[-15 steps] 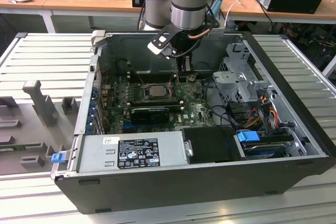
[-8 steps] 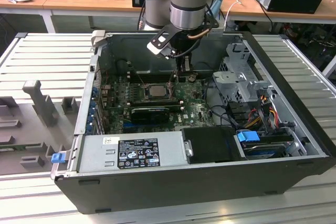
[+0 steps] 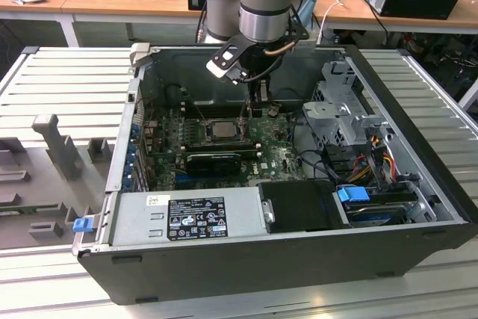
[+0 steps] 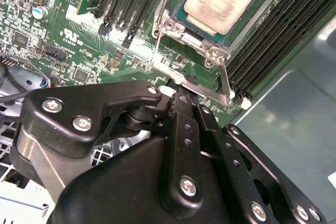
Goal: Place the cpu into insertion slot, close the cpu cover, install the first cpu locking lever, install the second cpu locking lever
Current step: 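Close the cpu cover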
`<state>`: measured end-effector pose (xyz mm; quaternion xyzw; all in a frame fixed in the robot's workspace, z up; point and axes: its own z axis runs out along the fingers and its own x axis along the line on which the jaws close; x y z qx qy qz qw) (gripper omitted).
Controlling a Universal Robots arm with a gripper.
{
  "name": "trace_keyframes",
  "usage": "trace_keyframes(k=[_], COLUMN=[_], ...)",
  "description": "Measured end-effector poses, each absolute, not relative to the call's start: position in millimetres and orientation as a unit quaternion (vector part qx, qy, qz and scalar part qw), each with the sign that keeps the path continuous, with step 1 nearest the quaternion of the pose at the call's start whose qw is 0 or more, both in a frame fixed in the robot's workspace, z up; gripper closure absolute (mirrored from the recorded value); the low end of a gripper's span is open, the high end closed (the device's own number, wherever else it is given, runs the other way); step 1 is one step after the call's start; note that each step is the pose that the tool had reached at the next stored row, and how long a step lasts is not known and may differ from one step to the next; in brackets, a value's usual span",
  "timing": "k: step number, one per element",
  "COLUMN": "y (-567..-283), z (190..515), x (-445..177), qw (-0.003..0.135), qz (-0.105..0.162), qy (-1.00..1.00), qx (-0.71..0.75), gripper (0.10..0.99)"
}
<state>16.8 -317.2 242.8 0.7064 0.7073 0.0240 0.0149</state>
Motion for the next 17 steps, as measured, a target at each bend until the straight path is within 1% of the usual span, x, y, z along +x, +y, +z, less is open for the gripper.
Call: trace_keyframes(k=[17], y=[-317.2], z=[242.7], x=[9.3], qw=[0.015], qz=[0.024], qy=[0.707], qx=[0.706], gripper=[0.980])
